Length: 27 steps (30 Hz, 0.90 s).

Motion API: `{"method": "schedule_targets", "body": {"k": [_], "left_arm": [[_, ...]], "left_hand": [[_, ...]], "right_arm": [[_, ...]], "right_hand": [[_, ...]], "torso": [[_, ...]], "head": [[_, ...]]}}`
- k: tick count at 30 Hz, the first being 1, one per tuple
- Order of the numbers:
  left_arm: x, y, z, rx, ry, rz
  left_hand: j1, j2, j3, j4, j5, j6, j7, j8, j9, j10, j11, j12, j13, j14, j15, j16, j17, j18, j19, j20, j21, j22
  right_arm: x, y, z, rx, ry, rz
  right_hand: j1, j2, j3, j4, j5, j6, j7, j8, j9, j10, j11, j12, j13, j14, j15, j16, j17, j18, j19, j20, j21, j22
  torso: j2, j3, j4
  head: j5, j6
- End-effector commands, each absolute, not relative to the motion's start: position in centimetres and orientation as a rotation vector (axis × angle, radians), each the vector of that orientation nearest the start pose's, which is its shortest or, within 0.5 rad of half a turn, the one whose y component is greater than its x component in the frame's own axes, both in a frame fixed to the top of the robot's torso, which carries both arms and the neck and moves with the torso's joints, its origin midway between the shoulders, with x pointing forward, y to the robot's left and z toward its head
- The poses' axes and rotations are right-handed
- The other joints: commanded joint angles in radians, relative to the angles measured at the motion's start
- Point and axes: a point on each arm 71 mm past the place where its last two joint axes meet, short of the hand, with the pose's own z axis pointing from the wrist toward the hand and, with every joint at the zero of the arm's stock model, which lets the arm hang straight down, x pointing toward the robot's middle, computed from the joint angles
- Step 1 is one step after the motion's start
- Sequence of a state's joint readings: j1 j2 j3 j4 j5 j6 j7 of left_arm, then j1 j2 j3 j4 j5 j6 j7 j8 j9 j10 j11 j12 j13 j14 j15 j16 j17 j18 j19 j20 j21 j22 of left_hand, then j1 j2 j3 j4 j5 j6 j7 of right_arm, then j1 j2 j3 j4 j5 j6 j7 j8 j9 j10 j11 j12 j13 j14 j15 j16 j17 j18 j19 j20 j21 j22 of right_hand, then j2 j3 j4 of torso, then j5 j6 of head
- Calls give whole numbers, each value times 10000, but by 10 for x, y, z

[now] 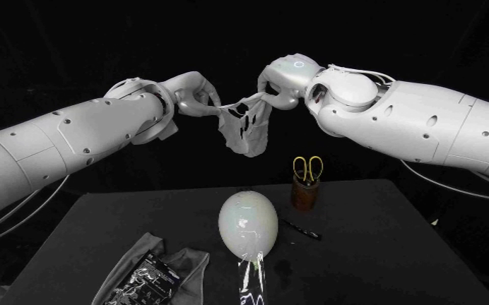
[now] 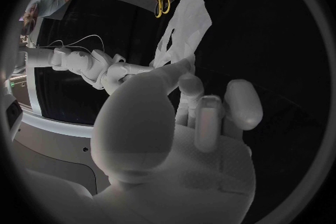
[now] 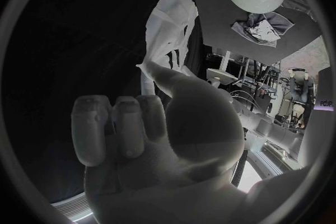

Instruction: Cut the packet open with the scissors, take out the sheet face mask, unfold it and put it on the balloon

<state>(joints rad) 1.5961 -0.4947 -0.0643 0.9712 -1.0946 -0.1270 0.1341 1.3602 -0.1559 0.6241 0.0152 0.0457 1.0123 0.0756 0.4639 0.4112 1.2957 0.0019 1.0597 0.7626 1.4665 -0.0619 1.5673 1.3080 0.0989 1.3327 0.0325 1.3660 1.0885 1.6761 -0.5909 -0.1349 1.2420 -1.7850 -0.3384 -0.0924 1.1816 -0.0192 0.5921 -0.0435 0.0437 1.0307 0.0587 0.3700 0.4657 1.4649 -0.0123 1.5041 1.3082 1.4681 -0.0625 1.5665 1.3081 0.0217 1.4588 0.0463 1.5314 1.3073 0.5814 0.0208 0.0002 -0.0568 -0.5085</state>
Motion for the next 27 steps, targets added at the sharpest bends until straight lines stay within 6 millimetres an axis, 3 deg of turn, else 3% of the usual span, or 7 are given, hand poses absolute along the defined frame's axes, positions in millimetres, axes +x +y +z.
{"method": "schedule_targets", "body": {"k": [1,6,10,15,22,27], "left_arm": [[609,172,9,1085,14592,-7858],[608,175,12,773,14330,-8080],[607,174,19,693,14095,-8267],[606,175,33,746,13886,-8299],[606,175,40,1149,14194,-8002],[606,174,39,1414,14451,-7791]], "left_hand": [[74,-19,74,2,31,102,6,24,519,124,-79,-28,-5,1042,-39,33,2622,-58,60,29,39,-8],[69,-26,126,-20,31,102,14,26,520,132,-76,-24,10,1043,-37,35,2628,-61,68,31,51,14],[65,-29,146,-27,31,102,17,27,520,134,-74,-24,13,1042,-36,34,2624,-62,69,31,53,18],[60,-35,161,-34,31,103,19,28,521,140,-72,-16,29,1043,-34,35,2628,-63,72,31,58,28],[55,-41,176,-40,30,105,21,30,522,146,-70,-10,40,1043,-32,35,2628,-66,81,31,67,46],[50,-46,182,-43,31,107,21,31,522,147,-69,-11,39,1043,-31,35,2628,-69,87,31,74,62]], "right_arm": [[560,-141,38,-6324,10756,2821],[560,-136,33,-6602,11025,2841],[561,-133,23,-6740,11290,2889],[563,-135,12,-6742,11558,2850],[565,-142,6,-6321,11266,2764],[564,-146,13,-5991,10745,2854]], "right_hand": [[14,-114,-7,78,48,187,-63,723,1078,804,-59,44,2188,1027,-73,43,2627,-126,904,-18,30,2514],[15,-119,-8,84,48,190,-65,723,1078,808,-60,51,2193,1027,-73,43,2627,-123,896,-17,18,2510],[15,-120,-8,86,48,191,-66,723,1078,809,-60,54,2195,1027,-73,43,2627,-120,888,-17,4,2506],[17,-119,-5,91,48,191,-67,722,1077,806,-61,44,2189,1027,-73,43,2627,-114,875,-17,-19,2498],[21,-118,-1,96,49,191,-68,720,1075,805,-63,41,2187,1027,-74,43,2627,-116,880,-16,-10,2501],[25,-119,2,101,49,192,-69,719,1075,818,-64,72,2208,1027,-74,43,2627,-132,917,-16,53,2522]], "torso": [[-7,-5,16],[-2,-21,13],[21,5,31],[19,0,-6],[1,30,17],[16,-4,-17]], "head": [[-22,21],[23,43],[25,13],[76,9],[74,-26],[79,-33]]}}
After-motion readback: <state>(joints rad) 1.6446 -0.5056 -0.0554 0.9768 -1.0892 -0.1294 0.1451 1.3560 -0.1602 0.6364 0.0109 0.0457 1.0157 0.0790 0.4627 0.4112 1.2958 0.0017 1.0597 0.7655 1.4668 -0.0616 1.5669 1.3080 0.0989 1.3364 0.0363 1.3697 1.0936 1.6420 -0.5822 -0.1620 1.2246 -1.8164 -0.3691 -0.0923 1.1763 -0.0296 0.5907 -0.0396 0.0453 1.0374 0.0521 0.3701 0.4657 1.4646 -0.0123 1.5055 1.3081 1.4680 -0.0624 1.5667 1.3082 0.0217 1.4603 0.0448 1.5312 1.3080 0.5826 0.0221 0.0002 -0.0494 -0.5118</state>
